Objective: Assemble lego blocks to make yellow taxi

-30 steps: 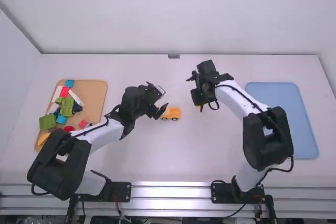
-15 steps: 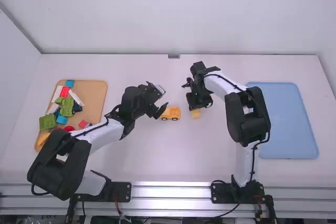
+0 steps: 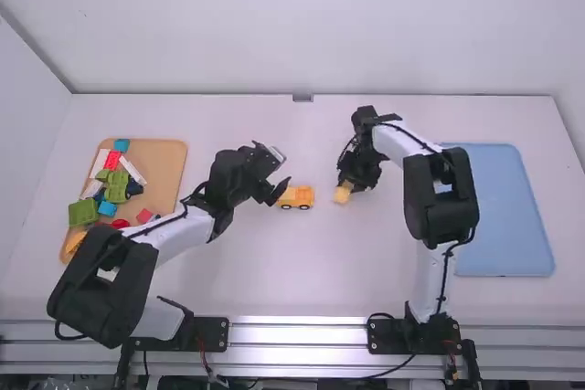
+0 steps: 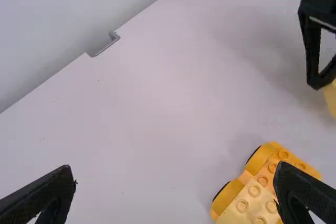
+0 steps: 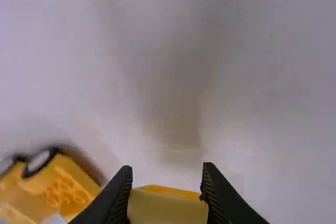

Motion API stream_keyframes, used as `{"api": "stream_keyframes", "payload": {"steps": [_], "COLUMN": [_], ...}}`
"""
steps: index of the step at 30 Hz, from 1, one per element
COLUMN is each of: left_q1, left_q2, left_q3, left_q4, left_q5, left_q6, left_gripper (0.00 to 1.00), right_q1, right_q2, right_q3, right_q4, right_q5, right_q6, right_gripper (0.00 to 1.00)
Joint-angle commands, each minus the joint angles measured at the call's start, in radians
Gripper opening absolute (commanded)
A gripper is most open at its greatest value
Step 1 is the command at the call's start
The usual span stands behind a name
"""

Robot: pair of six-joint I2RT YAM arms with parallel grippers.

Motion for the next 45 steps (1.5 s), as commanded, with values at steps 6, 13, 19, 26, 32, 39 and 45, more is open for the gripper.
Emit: {"api": "stream_keyframes", "payload": {"steps": [6,13,19,26,32,39,45], "left_q1": [0.016,0.011,0.013,0.010,0.019,0.021,0.018], "left_q2": [-0.009,-0.009,-0.009,-0.009,-0.009,-0.009,-0.009], "left_q3": [0.021,0.021,0.021,0.019,0.019,0.018,0.018], "left_q4": [0.000,0.000,-0.001,0.000,-0.005,-0.008,-0.008], "left_q5": [-0.003,-0.002,-0.003,-0.003,-0.003,-0.003,-0.002], "left_q6": [-0.004,-0.004,-0.004,-0.004,-0.003,-0.004,-0.004], "left_gripper": [0.99,0.99,0.99,0.99,0.99,0.99,0.99], "right_q1": [-0.011,-0.020,-0.027,-0.027,-0.026,-0.027,-0.027], "right_q2": [0.012,0.012,0.012,0.012,0.012,0.012,0.012], "right_q3": [-0.064,-0.097,-0.097,-0.097,-0.097,-0.097,-0.097], "right_q4": [0.040,0.108,0.135,0.134,0.127,0.131,0.127], "right_q5": [-0.018,-0.067,-0.055,-0.043,-0.042,-0.051,-0.066], "right_q6": [0.647,0.737,0.816,0.816,0.809,0.756,0.756], "right_gripper": [0.00,0.00,0.00,0.01,0.05,0.36,0.69]}}
